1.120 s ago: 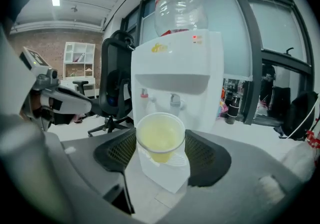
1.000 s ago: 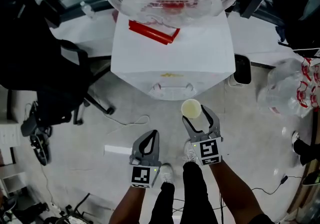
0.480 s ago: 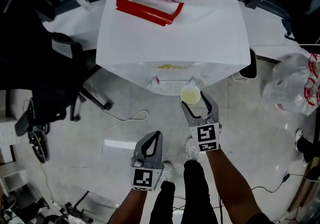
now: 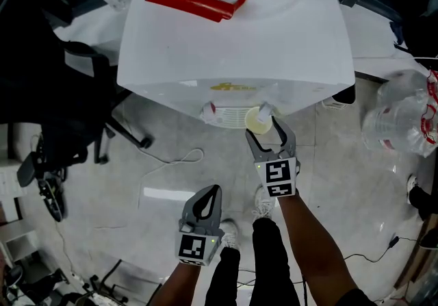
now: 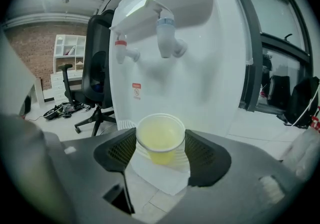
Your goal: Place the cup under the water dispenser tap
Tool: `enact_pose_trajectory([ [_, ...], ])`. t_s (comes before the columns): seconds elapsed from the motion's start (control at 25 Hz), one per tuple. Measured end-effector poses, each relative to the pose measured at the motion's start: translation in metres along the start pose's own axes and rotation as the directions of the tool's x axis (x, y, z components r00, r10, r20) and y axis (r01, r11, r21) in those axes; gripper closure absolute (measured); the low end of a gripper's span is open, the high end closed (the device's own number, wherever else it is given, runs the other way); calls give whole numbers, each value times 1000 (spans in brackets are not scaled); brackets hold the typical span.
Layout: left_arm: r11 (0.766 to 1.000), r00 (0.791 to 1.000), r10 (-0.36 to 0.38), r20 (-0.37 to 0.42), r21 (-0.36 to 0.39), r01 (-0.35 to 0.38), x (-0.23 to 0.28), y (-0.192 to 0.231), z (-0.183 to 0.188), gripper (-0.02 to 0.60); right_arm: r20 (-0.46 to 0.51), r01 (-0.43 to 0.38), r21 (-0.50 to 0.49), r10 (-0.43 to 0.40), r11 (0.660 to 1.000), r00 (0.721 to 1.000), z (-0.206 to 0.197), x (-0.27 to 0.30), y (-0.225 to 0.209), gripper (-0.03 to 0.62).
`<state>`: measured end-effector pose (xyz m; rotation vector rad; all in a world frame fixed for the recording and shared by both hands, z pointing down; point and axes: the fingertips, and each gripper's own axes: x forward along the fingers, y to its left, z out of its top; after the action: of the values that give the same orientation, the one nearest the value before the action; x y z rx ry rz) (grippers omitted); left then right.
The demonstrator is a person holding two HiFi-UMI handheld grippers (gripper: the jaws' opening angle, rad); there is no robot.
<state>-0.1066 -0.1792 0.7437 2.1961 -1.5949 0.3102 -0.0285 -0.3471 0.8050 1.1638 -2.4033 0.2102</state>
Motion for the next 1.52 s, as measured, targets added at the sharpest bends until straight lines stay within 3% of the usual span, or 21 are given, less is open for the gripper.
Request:
enact_pose_trajectory([
  [0.44, 1000, 1000, 13, -4, -7, -13, 0, 3, -6, 563, 0, 27, -6, -27, 1000, 1000, 3, 12, -7, 275],
  [0.56, 999, 999, 20, -33, -35, -22, -4, 8, -12, 563, -4, 43, 3, -43, 999, 999, 2, 14, -8, 199],
  [0.72, 997, 998, 35, -55, -61, -38, -9, 14, -17, 563, 14, 24, 6, -24, 1000, 1000, 7, 10, -4, 180],
  [1.08, 998, 999, 48, 14, -31, -47, -23, 11, 17, 563, 43, -5, -27, 6, 1000, 999, 31, -35, 15, 181],
  [1.2, 998, 998, 58, 21, -33, -57, -32, 12, 28, 563, 55, -29, -36, 31, 999, 998, 46, -58, 28, 195],
  [1.28, 995, 998, 58, 19, -77, -57, -38, 12, 38, 563, 68, -33, -40, 36, 999, 997, 60, -74, 33, 218],
  [1.52, 992, 997, 57, 57, -118, -50, -57, 9, 83, 563, 120, -12, 1, 12, 1000, 993, 110, -126, 43, 322],
])
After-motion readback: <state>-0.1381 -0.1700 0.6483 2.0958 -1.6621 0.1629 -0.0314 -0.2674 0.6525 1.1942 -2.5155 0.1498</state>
